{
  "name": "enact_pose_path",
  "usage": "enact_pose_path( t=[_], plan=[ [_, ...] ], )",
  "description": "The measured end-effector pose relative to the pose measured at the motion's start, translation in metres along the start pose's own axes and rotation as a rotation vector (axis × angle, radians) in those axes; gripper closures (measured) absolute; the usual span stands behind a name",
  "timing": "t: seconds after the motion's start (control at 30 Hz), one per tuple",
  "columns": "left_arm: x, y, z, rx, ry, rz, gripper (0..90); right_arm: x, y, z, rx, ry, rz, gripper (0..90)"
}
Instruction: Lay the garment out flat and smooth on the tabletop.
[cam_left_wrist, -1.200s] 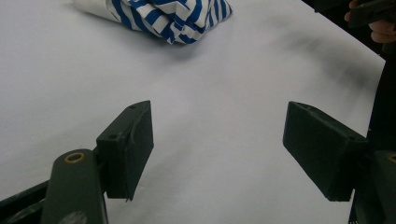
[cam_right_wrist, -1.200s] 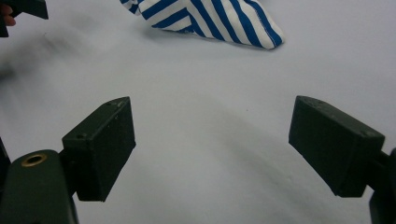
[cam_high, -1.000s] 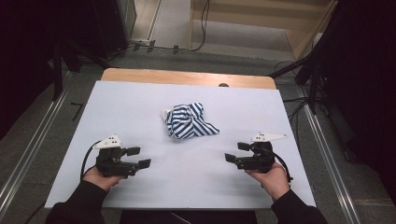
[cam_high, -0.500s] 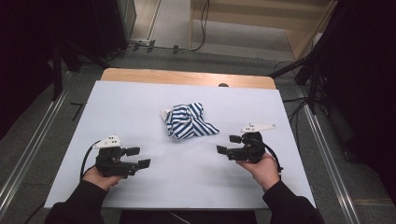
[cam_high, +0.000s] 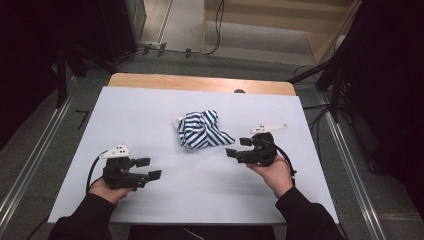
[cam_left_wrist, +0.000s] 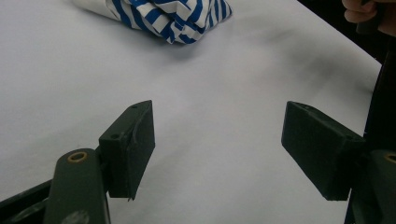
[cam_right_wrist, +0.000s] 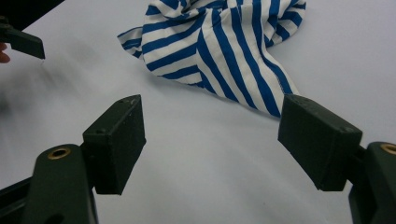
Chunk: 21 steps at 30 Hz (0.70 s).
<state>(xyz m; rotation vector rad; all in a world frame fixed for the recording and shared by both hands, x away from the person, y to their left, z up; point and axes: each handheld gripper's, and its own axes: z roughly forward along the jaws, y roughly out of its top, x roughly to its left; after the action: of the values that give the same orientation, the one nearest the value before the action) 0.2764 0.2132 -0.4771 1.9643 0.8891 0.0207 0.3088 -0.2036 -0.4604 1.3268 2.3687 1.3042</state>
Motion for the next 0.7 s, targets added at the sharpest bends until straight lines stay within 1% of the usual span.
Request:
enact_pose_path(
  t=[0.13,0.37,0.57,0.7],
  plan=[
    [0.0,0.0,0.0,-0.003,0.006,0.009,26.2,0.002,0.01,0.004,0.002,0.005,-0.006,21.8],
    [-0.001,0.0,0.0,-0.001,0.002,0.01,26.2,0.004,0.026,0.011,0.014,0.012,-0.03,22.0],
    [0.0,0.0,0.0,-0.003,0.001,0.008,26.3,0.004,0.037,0.015,0.018,0.003,-0.043,22.2],
    [-0.001,-0.001,0.001,0.003,0.01,0.014,26.3,0.005,0.045,0.018,0.011,0.017,-0.045,23.1]
  ],
)
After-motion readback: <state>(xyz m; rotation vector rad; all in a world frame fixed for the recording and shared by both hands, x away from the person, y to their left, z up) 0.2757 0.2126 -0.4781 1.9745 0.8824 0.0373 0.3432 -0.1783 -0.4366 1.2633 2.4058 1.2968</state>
